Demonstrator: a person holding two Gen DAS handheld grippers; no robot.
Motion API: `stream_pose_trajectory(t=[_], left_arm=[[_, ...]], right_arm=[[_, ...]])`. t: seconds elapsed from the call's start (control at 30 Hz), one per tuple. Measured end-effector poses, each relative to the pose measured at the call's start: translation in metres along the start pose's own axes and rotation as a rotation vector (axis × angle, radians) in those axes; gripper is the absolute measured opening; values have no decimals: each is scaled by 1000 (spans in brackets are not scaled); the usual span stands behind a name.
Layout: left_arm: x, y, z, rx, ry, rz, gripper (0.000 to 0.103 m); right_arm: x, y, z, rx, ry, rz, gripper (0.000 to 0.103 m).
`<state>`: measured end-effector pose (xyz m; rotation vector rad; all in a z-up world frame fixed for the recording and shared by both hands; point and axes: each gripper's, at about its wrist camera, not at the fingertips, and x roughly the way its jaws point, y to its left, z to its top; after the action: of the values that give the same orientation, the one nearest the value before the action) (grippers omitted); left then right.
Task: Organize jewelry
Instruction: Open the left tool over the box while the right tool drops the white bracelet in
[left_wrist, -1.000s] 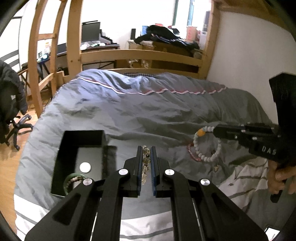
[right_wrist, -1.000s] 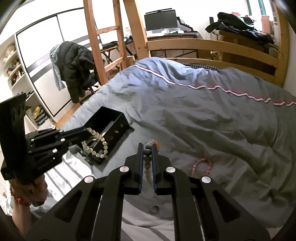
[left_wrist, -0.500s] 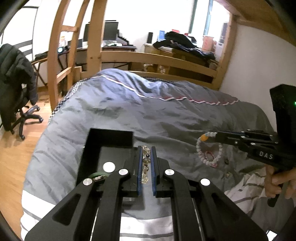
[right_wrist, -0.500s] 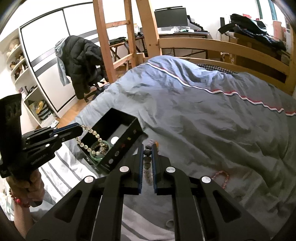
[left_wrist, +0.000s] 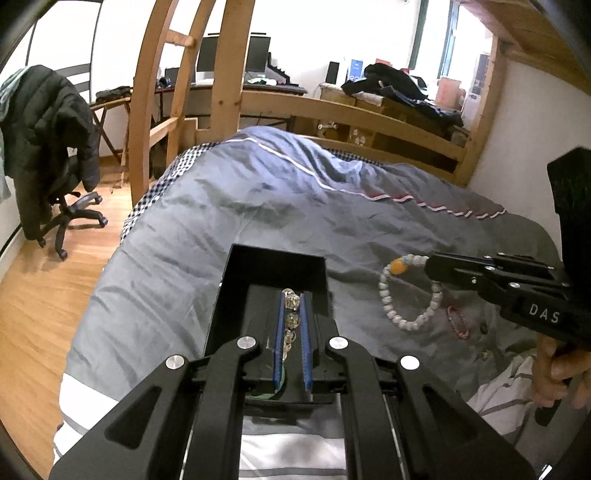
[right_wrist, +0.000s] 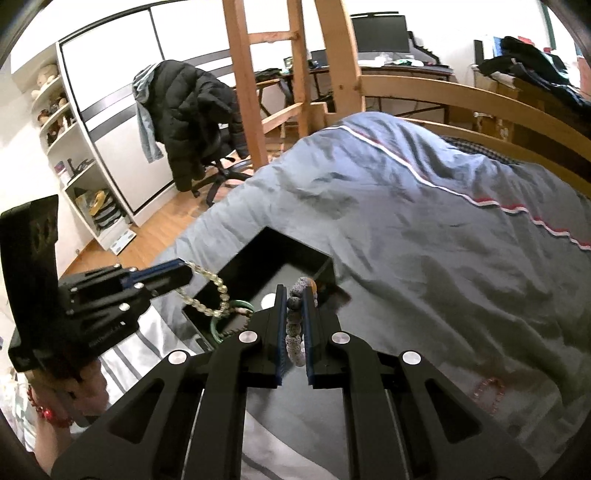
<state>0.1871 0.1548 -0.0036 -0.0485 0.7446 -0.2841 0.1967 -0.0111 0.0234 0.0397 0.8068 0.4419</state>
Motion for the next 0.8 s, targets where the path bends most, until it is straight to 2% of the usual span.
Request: stream_pose_trajectory(t=[0.4,0.8], left_arm=[[36,20,-14,-27,92,48,8],[39,27,-15,-38,108,80,8]], right_arm=[[43,21,22,-60,47,42,9],[78,41,26,-104,122,82,9]])
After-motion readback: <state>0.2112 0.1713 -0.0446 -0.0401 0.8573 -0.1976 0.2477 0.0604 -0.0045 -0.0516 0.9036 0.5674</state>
